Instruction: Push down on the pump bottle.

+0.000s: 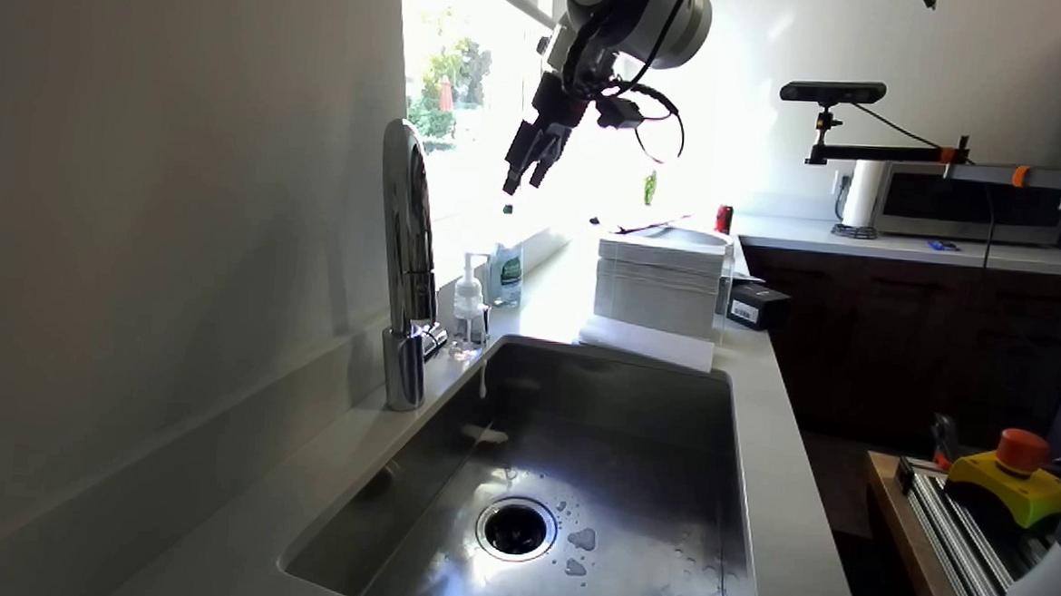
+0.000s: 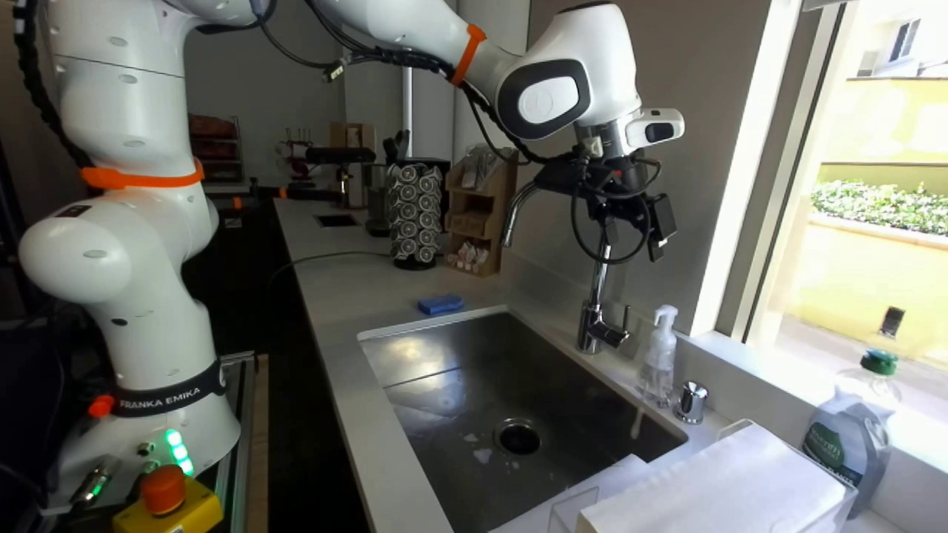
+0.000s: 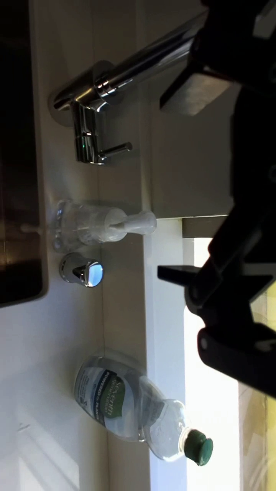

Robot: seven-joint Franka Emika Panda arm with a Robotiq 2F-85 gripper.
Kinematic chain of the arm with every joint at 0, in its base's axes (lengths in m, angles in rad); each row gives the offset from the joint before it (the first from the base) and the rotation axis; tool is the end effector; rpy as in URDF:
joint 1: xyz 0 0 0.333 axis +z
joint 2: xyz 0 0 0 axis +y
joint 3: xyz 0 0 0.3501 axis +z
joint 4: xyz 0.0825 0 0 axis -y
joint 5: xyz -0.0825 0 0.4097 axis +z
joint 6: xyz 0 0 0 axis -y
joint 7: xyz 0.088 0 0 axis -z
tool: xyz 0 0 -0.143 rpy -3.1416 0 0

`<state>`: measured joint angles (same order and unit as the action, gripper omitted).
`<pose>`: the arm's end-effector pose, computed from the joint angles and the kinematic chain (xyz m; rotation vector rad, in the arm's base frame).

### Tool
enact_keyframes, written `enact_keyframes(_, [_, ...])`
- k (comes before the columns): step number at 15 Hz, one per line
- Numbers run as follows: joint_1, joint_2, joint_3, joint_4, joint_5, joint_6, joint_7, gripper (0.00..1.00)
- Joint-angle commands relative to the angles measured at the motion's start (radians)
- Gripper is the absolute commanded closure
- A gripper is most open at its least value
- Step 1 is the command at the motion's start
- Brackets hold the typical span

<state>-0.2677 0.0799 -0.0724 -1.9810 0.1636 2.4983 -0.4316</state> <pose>0.6147 -0.2139 0.4634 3.0106 -0.0244 0.6885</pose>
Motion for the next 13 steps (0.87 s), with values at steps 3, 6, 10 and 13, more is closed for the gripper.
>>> enact_keyframes(3, [0.032,-0.129,-0.059,-0.13,-0.038,-0.071,0.043,0.0])
enact_keyframes(6, [0.035,-0.159,-0.084,-0.168,-0.053,-0.083,0.06,0.0])
enact_keyframes(10, [0.043,-0.134,-0.098,-0.143,-0.033,-0.065,0.032,0.0])
enact_keyframes(13, [0.045,-0.136,-0.097,-0.145,-0.033,-0.065,0.036,0.0])
